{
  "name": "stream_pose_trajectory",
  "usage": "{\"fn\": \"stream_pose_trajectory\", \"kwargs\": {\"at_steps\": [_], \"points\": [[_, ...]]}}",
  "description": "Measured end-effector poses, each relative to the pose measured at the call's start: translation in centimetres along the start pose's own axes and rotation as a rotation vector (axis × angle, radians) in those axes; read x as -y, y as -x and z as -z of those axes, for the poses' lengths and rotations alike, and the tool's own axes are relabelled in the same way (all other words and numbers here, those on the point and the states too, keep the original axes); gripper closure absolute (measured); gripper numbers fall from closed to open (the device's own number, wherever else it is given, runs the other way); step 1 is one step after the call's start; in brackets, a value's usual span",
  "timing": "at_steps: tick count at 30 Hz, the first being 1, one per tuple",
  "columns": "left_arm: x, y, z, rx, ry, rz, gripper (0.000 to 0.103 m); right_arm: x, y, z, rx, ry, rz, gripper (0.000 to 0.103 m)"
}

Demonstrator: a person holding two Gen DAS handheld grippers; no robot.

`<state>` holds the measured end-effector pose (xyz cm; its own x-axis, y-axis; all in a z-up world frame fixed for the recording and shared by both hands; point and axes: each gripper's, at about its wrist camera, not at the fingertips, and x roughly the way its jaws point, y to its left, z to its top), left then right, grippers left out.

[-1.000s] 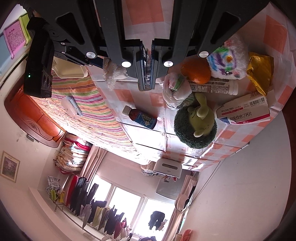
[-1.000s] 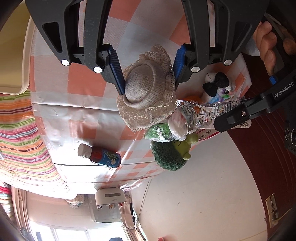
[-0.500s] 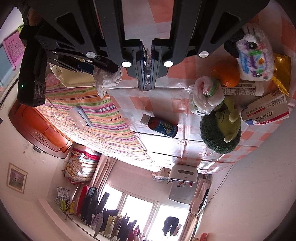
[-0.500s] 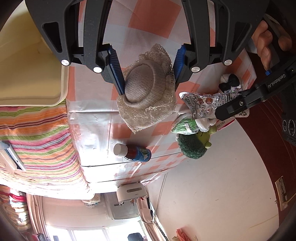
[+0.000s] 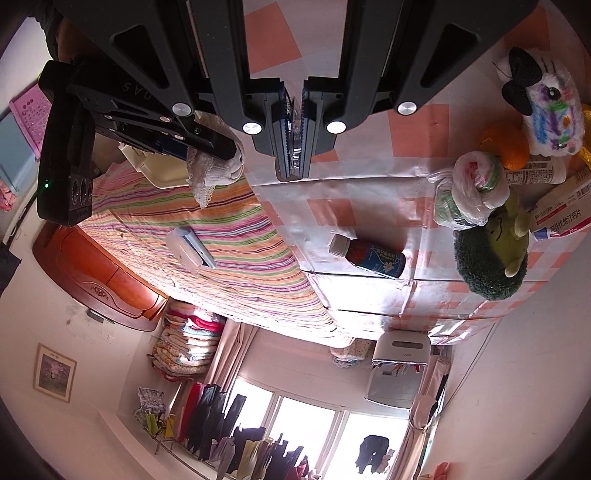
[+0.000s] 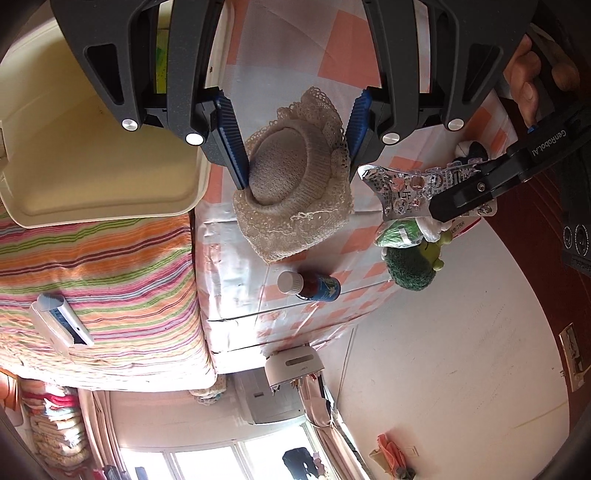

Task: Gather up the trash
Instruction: 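Carry both items to the white bin and open right gripper to drop the pad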

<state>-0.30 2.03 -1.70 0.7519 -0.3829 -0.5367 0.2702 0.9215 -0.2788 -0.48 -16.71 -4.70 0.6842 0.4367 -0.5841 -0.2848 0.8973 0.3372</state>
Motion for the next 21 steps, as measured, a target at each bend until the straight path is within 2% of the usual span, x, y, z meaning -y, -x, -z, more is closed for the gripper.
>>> {"fn": "stream_pose_trajectory", "kwargs": {"at_steps": [21], "points": [[8.1, -3.7, 0.1, -0.068, -0.143, 0.157, 0.098, 6.9, 4.0, 0.0, 0.083, -0.153, 0.135, 0.053]]}}
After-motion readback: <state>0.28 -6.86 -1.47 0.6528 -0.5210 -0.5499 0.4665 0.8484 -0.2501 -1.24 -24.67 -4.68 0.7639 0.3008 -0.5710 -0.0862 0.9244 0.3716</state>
